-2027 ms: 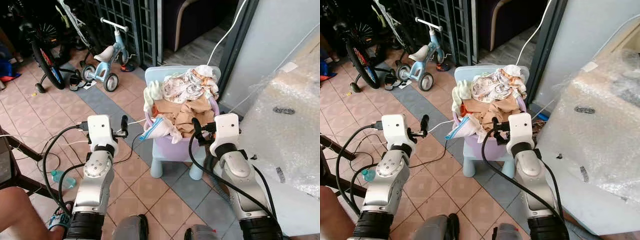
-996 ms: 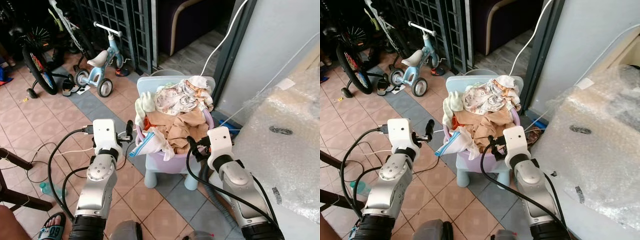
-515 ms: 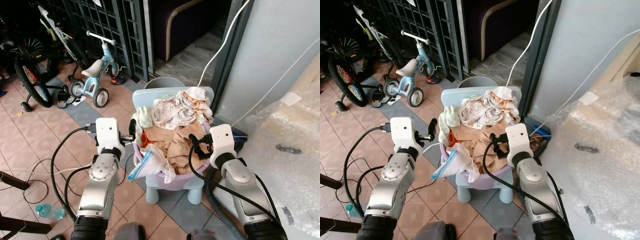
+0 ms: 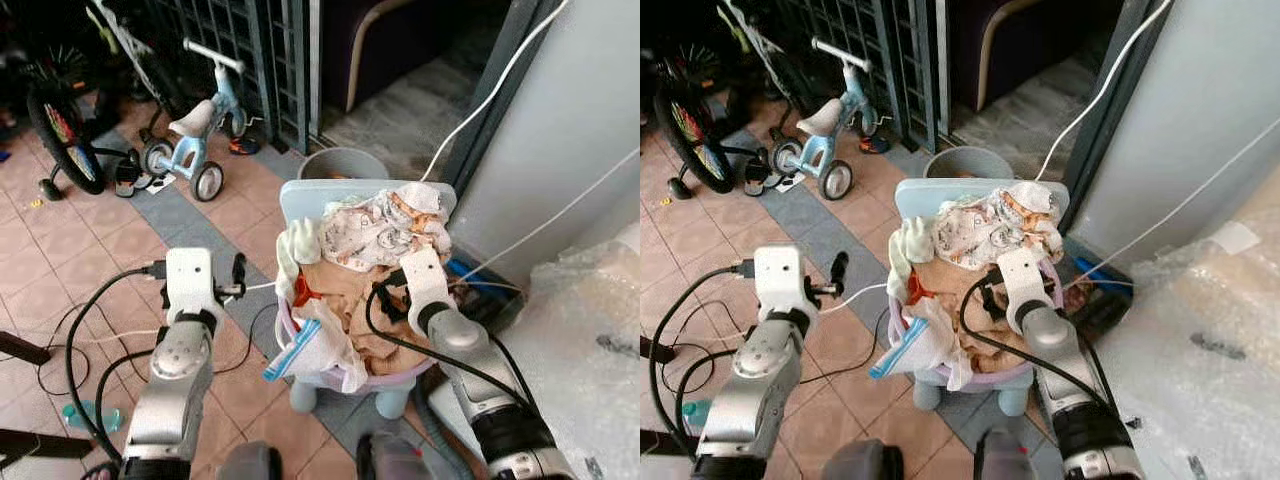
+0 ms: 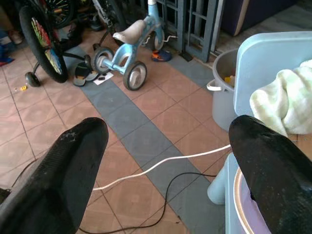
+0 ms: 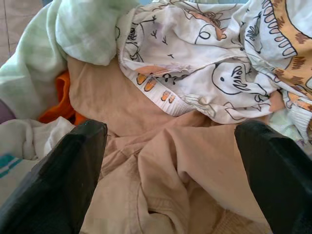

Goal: Clothes washing

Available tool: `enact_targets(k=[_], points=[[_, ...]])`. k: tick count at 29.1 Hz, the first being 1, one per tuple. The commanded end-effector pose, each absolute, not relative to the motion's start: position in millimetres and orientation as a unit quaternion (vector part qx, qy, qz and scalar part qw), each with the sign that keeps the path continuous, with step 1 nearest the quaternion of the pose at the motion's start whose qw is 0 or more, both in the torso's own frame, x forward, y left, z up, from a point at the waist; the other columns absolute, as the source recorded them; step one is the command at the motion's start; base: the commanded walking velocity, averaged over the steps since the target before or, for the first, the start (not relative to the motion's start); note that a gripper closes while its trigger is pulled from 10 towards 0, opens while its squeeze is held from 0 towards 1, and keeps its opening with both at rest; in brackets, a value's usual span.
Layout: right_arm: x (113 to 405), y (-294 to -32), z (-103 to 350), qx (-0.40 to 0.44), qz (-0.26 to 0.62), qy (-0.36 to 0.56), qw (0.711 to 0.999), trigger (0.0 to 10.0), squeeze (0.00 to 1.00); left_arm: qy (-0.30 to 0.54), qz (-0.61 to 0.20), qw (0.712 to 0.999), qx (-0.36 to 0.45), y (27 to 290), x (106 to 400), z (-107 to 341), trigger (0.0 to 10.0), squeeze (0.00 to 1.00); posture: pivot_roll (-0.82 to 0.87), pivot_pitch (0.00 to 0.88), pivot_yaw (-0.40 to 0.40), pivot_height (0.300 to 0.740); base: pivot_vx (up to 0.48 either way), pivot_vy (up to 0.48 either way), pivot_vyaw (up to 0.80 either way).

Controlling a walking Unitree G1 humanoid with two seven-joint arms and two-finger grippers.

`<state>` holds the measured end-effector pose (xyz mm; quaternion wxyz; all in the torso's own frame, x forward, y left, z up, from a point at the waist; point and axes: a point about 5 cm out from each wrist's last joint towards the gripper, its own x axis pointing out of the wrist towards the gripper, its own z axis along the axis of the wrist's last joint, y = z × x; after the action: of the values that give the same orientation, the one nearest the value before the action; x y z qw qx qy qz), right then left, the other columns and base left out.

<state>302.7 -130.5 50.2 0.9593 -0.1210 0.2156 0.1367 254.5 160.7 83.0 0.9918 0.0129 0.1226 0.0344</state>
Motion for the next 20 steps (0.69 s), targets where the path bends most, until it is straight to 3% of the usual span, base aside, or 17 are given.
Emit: enact_targets(k=[1,8,12,13,14,15,16,20], points=[[302.7,-128.4,36.2,-0.120,0.143,0.253,0.949,10.0,0.00,0.139,0.031,0.990,0.020,160.3,245.1,83.2,10.0,0.00,0.14,0.203,0.013,0.740,0.000,0.000,0.00],[306.4,-123.0,22.9,-0.140,0.138,0.287,0.938,10.0,0.00,0.147,0.028,0.988,0.027,159.3,231.2,85.3,10.0,0.00,0.17,0.239,0.003,0.740,0.000,0.000,0.00],[308.9,-125.7,15.5,-0.200,0.113,0.300,0.926,10.0,0.00,0.152,0.026,0.988,0.030,157.4,225.6,88.8,10.0,0.00,0.19,0.265,0.001,0.740,0.000,0.000,0.00],[308.9,-126.2,14.0,-0.207,0.110,0.304,0.923,5.0,0.00,0.153,0.025,0.987,0.032,157.1,224.8,89.6,10.0,0.00,0.19,0.268,0.001,0.740,0.000,0.000,0.00],[308.6,-126.5,12.8,-0.212,0.108,0.308,0.921,1.8,0.00,0.154,0.024,0.987,0.033,157.2,224.2,90.0,10.0,0.00,0.19,0.270,0.001,0.740,0.000,0.000,0.00],[308.6,-126.7,12.0,-0.215,0.107,0.310,0.920,1.8,0.00,0.155,0.024,0.987,0.033,157.3,223.8,90.4,10.0,0.00,0.19,0.270,0.001,0.740,0.000,0.000,0.00],[307.8,-126.7,10.3,-0.218,0.107,0.313,0.918,0.0,0.00,0.156,0.025,0.987,0.034,157.9,223.5,90.5,10.0,0.00,0.18,0.273,-0.001,0.740,0.000,0.000,0.00],[303.9,-124.3,3.8,-0.216,0.114,0.327,0.913,0.0,0.00,0.158,0.025,0.986,0.034,157.8,224.5,91.0,10.0,0.00,0.17,0.270,-0.003,0.740,0.000,0.000,0.00]])
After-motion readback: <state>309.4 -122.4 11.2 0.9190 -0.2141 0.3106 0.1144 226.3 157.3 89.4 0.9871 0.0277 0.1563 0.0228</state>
